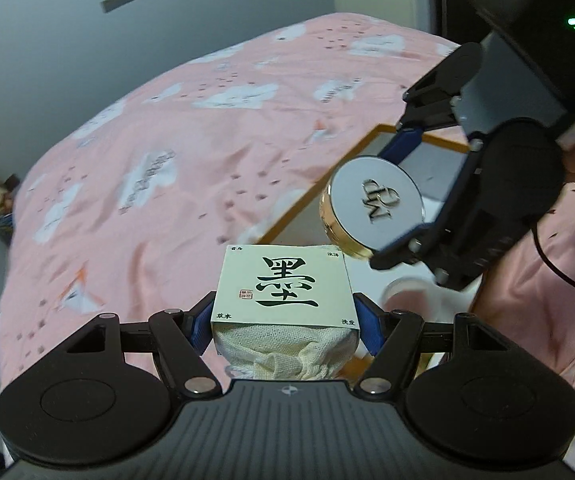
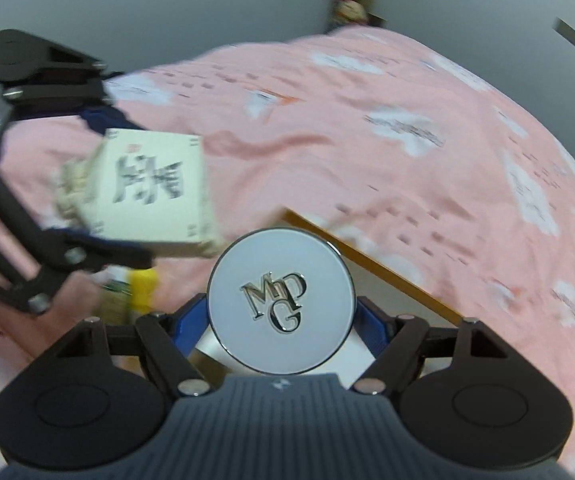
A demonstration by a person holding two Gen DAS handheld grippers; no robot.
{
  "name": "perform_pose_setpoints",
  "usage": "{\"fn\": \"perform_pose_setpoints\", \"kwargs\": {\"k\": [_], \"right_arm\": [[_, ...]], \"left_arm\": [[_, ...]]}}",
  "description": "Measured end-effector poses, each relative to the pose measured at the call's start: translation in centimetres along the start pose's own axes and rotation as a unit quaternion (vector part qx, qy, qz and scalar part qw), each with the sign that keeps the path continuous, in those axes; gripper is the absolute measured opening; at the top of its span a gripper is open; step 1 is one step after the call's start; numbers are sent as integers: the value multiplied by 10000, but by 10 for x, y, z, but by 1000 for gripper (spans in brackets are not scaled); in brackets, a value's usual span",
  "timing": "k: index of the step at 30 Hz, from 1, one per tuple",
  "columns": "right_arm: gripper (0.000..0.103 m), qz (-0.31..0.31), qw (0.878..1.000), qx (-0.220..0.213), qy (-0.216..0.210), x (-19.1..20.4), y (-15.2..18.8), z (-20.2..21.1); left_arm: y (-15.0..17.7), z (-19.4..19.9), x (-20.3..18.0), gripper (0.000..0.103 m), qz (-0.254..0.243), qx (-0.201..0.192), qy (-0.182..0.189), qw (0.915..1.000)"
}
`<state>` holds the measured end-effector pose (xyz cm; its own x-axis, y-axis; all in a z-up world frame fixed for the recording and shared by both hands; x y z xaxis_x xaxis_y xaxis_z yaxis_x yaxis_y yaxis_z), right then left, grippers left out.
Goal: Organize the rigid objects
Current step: 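Carry the MDG compact and cream box into the orange box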
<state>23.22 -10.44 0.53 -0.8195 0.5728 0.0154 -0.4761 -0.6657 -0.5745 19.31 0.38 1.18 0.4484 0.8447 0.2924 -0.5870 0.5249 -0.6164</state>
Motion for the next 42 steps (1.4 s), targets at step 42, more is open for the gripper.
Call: {"fn": "perform_pose_setpoints", "kwargs": {"k": [42], "right_arm": [[77, -615, 9780, 1994, -17, -114, 112, -99]], "left_arm": [[-13, -193, -69, 85, 717, 2163, 1390, 9637]]}}
Point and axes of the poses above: each gripper's, at about its wrist camera, not at the fingertips, and z roughly against the way its jaws point, x to its left, y to its underside, the point moved 5 cm from there along -z, roughly the way its jaws point, and after that the axes turned 7 degrees about -y, right-handed, at the moved point
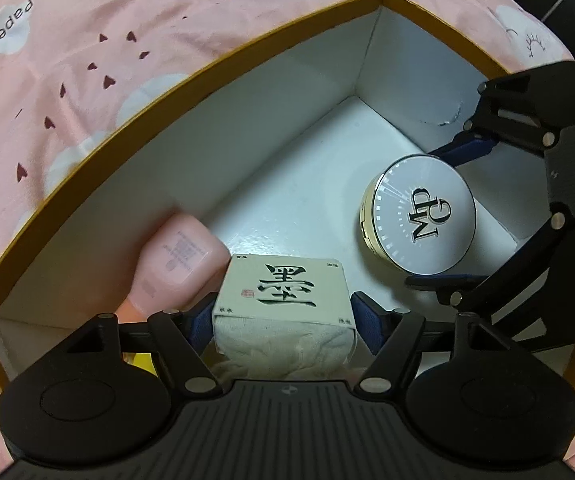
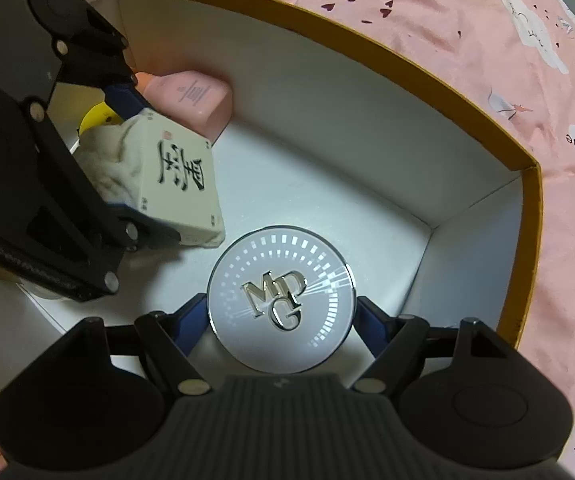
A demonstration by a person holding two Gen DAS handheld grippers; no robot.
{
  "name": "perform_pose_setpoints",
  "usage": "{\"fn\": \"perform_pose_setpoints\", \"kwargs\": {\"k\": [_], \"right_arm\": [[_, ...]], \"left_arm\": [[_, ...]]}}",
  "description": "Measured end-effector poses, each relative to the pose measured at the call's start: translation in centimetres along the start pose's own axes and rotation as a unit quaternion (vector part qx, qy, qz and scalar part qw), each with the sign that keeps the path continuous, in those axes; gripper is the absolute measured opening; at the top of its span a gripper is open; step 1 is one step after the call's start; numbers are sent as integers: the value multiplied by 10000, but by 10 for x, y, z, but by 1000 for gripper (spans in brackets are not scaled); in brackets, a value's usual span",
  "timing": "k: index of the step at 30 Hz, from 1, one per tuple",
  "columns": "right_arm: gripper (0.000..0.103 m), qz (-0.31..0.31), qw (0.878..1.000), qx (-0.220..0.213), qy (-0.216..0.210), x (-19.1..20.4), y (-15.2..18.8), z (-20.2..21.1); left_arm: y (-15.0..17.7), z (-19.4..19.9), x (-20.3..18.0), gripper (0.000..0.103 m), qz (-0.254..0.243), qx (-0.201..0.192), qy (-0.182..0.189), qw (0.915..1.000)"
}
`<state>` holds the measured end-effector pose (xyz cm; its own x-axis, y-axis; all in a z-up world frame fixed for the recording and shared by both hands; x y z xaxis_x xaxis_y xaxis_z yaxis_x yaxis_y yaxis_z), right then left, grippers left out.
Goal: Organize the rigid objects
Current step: 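Carry the MDG compact and cream box into the orange box, then open both tools to release the compact and cream box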
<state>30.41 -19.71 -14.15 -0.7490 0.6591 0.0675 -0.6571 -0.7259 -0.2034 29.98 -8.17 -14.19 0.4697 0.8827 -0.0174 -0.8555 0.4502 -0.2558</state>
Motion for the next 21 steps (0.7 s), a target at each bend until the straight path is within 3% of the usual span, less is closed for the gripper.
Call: {"fn": "perform_pose_setpoints", "kwargs": {"k": [5, 10, 12, 15, 21], "right_arm": [[77, -10, 10000, 31, -3, 5, -1, 2], [77, 18, 10000, 20, -24, 10, -2, 3], [77, 19, 10000, 11, -26, 11, -2, 3], [76, 29, 10000, -8, -49, 15, -2, 4], [76, 109, 9999, 3, -126, 24, -3, 6]], "left_arm": [[3, 12, 4, 84, 12, -62, -8, 10000], [12, 21, 5, 81, -194, 36, -287, 9994], [15, 20, 7, 70, -167, 148, -355, 9991], [20, 16, 19, 65, 58, 244, -466, 9986], [22, 33, 19, 63, 245, -127, -282, 9992]]}}
Point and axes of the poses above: each gripper's, at about its wrist camera, not at the fingertips, and z roughly against the way its jaws point, x to its left, y to its underside, the point moved 5 cm from there along -z, roughly the way its jaws point, and after that the axes turned 7 degrees about -y, right-handed, at the moved point
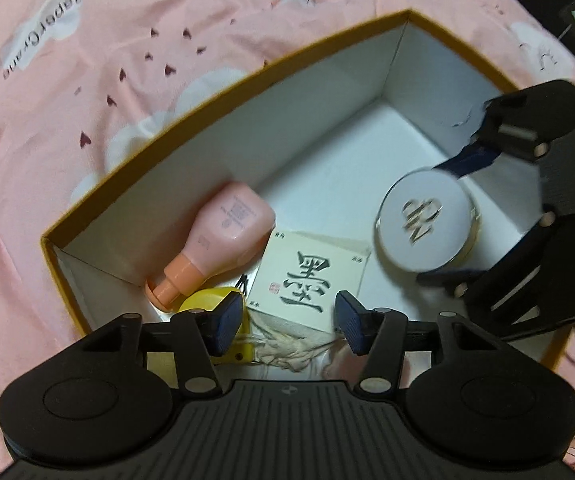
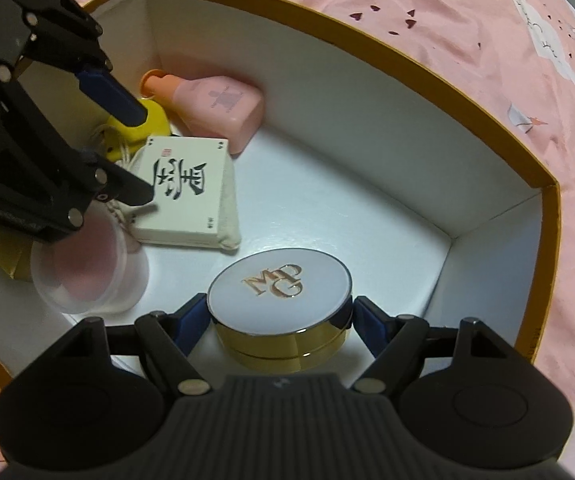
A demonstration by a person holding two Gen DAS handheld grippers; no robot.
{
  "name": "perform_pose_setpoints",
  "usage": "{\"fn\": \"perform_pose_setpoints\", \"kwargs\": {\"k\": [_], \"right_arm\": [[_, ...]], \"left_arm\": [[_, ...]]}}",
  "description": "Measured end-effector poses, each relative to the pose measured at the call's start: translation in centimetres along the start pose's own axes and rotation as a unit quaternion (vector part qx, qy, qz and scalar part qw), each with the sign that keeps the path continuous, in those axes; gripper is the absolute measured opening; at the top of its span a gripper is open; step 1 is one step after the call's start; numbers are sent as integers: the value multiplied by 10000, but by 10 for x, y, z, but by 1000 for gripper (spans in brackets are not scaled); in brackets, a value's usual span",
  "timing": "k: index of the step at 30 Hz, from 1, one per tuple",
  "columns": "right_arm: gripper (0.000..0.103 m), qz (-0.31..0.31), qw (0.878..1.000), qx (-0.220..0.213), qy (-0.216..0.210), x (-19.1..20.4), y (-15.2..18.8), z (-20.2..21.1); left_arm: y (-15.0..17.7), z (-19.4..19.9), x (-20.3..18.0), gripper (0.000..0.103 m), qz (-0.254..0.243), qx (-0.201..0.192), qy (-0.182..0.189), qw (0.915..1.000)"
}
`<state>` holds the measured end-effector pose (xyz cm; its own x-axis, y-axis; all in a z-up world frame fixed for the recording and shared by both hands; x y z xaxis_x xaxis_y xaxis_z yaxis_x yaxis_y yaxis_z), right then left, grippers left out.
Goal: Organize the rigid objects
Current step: 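Open both tools to release the compact and cream box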
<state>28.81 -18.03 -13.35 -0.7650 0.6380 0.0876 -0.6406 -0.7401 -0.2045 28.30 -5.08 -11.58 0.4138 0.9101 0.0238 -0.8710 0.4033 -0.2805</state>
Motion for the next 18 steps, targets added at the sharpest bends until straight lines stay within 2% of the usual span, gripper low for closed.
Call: {"fn": "perform_pose_setpoints", "kwargs": {"k": [4, 9, 13, 18], "right_arm": [[76, -111, 9997, 3, -224, 4, -1, -2], [76, -261, 9991, 155, -302, 8, -4, -7], [76, -306, 9982, 274, -442, 13, -4, -10], [76, -200, 9974, 379, -587, 22, -1, -13]], "left_arm": [[5, 15, -3, 63, 79, -212, -35, 9997], [12, 27, -2, 63, 515, -592, -277, 9965], [20, 38, -8, 63, 873, -1039, -461, 9897], [36, 45, -9, 63, 1415, -1355, -742, 9778]]}}
Point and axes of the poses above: each gripper's, at about its wrist camera, not at the fingertips, and z roughly against the way its jaws point, x to its left, y to its underside, the point moved 5 cm from there along -z, roughly the way its jaws point, and after that the axes turned 7 degrees about -y, right-handed, at the moved point
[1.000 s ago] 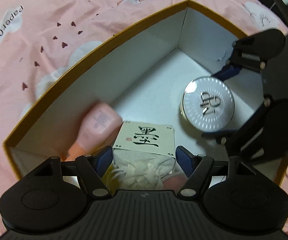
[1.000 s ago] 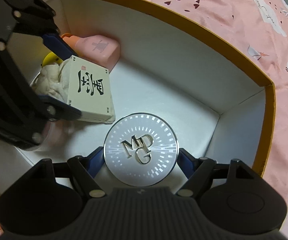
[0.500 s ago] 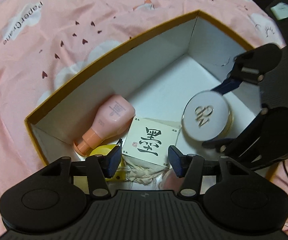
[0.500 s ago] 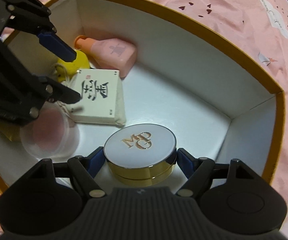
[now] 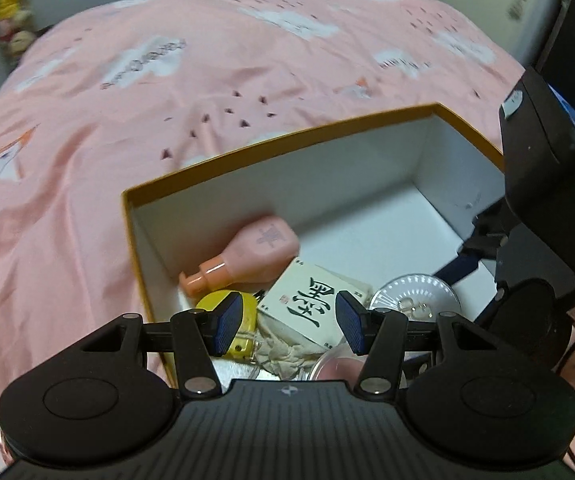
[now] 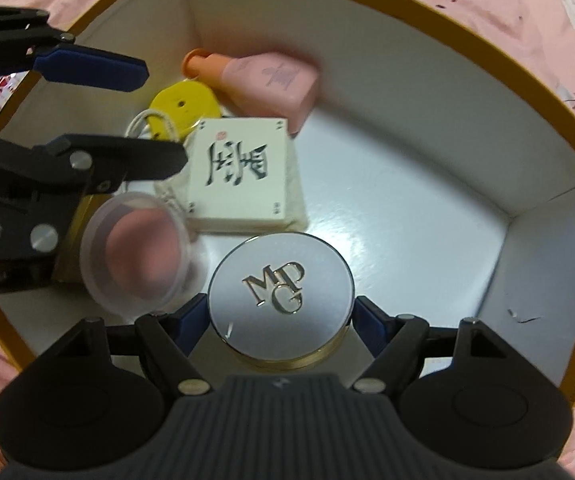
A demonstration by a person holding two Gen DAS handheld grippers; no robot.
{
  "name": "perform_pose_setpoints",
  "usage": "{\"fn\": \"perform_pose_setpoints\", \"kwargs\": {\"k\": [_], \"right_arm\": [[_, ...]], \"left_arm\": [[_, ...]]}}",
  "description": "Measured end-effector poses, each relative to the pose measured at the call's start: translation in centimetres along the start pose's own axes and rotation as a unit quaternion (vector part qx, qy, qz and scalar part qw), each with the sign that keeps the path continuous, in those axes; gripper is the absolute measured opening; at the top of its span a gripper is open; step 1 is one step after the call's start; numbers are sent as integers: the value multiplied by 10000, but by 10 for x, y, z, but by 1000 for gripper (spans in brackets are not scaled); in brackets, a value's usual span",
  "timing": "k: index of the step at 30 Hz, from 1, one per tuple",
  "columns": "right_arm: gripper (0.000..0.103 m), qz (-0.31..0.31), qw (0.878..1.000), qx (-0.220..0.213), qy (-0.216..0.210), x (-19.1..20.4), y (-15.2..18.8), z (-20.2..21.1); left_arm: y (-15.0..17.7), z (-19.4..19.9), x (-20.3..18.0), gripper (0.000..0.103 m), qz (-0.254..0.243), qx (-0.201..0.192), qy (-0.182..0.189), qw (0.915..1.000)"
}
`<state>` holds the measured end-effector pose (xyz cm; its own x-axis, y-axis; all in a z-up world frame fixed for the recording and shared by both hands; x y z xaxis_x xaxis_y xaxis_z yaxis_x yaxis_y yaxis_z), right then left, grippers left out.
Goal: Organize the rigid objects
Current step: 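Open both tools to release the compact and cream box, then move both open tools back to the green spray bottle and yellow stamp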
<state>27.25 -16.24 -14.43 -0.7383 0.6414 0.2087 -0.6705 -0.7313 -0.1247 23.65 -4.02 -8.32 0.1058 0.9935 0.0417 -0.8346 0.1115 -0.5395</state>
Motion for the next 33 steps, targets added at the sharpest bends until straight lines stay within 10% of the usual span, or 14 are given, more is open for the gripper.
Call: {"fn": "perform_pose_setpoints", "kwargs": {"k": [12, 33], "right_arm": [[85, 60, 9989, -13, 458, 10, -4, 1], [85, 133, 9541, -2856, 891, 101, 34, 92]], "left_arm": [[16, 27, -6, 63, 105, -486, -201, 9986], [42, 102, 16, 66, 323, -1521, -123, 9878]]}}
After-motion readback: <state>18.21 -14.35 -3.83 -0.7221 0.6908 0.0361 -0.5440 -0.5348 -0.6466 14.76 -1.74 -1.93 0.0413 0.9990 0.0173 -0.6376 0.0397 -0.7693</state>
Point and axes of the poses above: each gripper's, at about its wrist camera, not at the fingertips, and z roughly against the way its jaws point, x to its left, y to its underside, the point moved 5 cm from there along -z, roughly the way its jaws point, and after that the axes turned 7 degrees about -y, right-handed, at the moved point
